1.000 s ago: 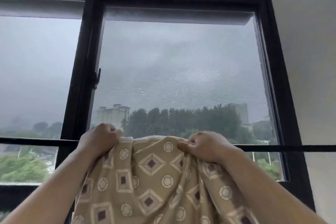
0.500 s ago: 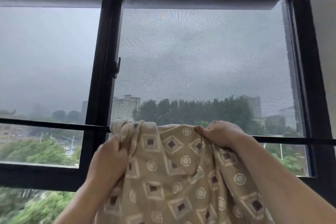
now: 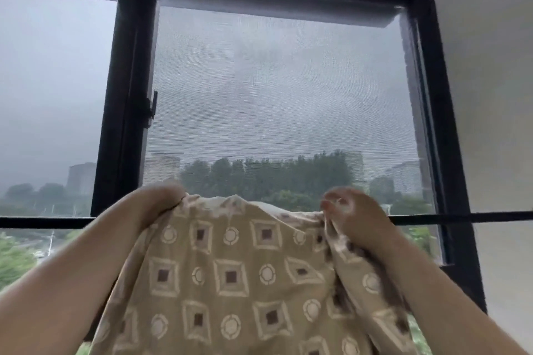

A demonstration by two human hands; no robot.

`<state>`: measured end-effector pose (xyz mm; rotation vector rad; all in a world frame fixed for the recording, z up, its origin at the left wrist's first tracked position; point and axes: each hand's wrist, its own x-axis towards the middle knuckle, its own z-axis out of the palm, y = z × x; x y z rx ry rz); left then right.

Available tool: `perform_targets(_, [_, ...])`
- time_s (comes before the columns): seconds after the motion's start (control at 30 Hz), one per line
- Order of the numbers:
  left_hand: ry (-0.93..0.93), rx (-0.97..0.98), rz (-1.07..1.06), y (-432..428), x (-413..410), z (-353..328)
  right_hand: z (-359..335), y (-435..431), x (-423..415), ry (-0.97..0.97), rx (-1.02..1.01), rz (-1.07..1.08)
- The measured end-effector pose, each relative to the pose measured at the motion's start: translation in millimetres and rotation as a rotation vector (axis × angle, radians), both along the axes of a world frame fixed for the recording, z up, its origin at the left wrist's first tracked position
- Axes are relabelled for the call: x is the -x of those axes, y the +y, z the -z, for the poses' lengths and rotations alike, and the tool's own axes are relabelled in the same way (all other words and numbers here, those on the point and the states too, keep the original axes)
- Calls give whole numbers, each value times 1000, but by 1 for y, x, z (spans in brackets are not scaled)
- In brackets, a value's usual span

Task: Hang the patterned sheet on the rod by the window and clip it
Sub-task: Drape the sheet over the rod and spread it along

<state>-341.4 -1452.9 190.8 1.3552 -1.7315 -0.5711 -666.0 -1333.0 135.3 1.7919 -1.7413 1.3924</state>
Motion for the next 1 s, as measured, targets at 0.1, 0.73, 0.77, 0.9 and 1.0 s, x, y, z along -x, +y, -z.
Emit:
perform_targets(0.1, [-105,-35,-7,-4,3,1,63,35,-8,-259,277,149])
perform_targets(0.73, [-350,437,-206,21,1,43,-24,44,45,-202,105,168])
perform_targets(0.77, [-322,467,-219,23,3,47,-34,36,54,-204,52,188])
perform_targets(0.9, [-92,640,-310,37,15,65,-22,28,64,-150,-170,252])
perform_targets(1.0, [53,676,-284,33,15,78,6,28,67,79,-201,395])
